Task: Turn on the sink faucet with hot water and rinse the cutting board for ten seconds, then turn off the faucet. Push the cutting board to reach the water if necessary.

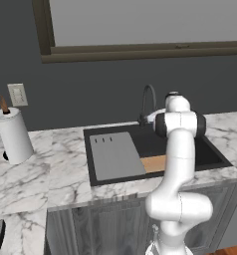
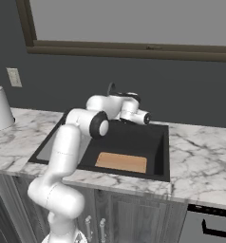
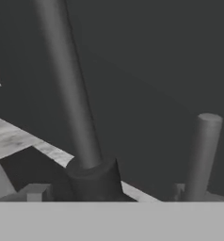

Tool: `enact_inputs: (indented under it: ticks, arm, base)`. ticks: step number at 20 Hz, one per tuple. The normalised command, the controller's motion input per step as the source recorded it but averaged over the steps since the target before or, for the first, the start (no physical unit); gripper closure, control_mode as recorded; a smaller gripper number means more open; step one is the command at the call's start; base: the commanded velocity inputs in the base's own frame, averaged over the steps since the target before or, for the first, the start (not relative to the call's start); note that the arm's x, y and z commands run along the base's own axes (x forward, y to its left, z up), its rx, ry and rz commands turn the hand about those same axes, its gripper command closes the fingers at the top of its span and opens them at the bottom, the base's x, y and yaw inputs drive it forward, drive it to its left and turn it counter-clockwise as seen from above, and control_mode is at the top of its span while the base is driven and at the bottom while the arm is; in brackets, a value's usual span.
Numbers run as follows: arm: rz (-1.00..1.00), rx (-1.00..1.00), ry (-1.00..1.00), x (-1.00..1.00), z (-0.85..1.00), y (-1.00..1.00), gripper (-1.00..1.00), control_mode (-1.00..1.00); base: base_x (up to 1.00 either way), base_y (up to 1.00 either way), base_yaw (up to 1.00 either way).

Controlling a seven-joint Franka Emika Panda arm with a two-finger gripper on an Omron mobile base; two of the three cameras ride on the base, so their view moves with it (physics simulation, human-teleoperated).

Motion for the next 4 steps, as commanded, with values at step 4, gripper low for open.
enact_inputs:
  ticks: [4]
  arm:
    - [0.00,-0.13,-0.03,-0.03,0.00,0.91,-1.00,-1.00]
  base:
    - [0.00,0.00,0.00]
